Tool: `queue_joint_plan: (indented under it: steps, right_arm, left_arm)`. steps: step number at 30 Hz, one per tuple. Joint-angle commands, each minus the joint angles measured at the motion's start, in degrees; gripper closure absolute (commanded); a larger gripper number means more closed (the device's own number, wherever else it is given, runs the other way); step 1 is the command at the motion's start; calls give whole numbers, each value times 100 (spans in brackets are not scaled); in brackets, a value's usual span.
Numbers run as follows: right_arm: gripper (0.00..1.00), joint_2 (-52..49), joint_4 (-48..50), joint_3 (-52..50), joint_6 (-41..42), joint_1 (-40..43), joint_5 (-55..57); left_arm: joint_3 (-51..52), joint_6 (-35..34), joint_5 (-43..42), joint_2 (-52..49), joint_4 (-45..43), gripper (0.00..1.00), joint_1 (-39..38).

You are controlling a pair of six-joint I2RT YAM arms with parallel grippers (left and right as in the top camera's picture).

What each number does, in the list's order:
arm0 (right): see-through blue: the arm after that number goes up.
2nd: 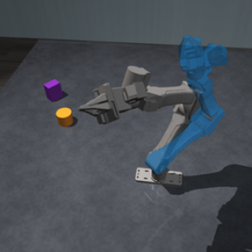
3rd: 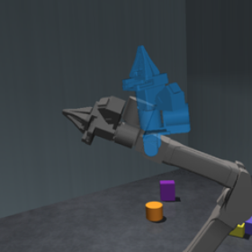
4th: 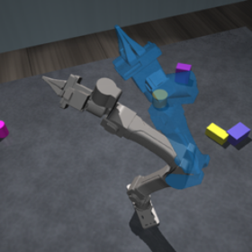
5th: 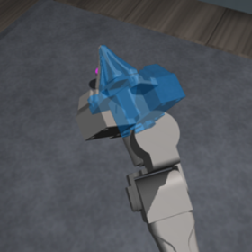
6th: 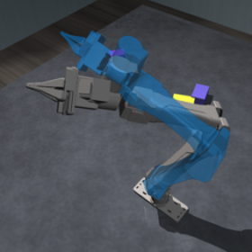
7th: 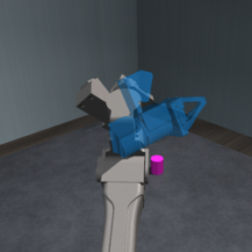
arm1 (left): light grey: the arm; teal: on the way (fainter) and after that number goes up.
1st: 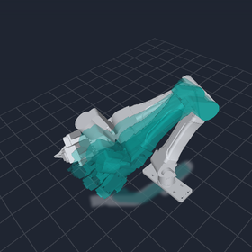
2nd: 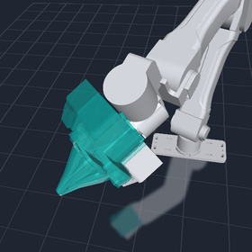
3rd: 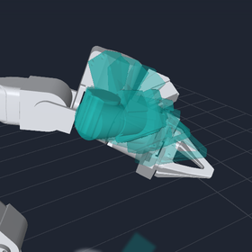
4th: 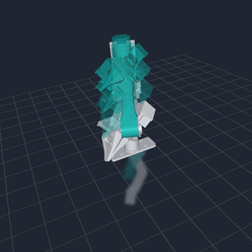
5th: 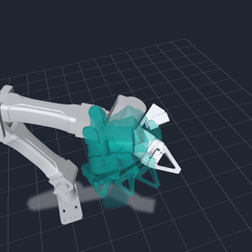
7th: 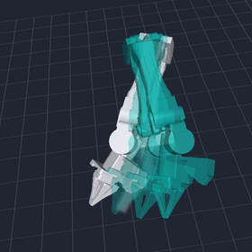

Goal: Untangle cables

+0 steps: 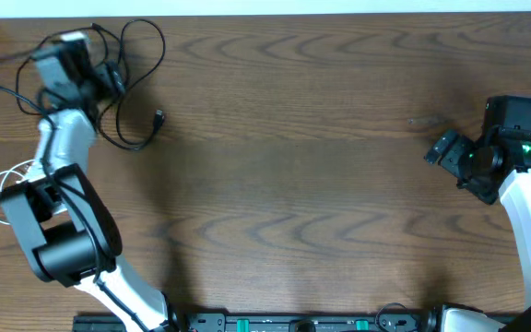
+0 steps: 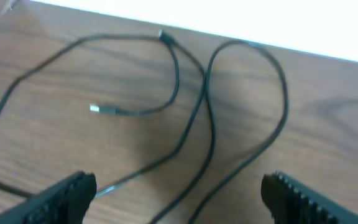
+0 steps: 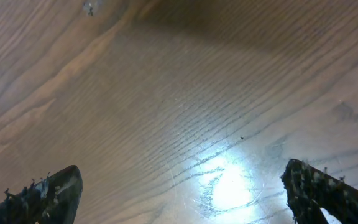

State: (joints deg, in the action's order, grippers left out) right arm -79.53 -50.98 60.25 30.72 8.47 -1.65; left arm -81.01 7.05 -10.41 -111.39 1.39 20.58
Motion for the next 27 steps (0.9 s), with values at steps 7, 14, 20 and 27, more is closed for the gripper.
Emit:
queue_joint_plan:
  steps: [7,14,20,27]
  right_arm:
    - [1,2,-4,-4,-79,55,66]
    - [1,2,-4,-4,-79,55,66]
    - [1,2,-4,-4,-79,55,66]
    - [1,2,-4,-4,-79,55,66]
  left_arm:
    - [-1694,149,-173,-37,1532,10,-37]
    - [-1694,-52,494,-448,1794,9,-68]
    - [-1679,-55,483,-973,1810,9,-74]
    - [-1670,-42,26,-1512,1860,9,-79]
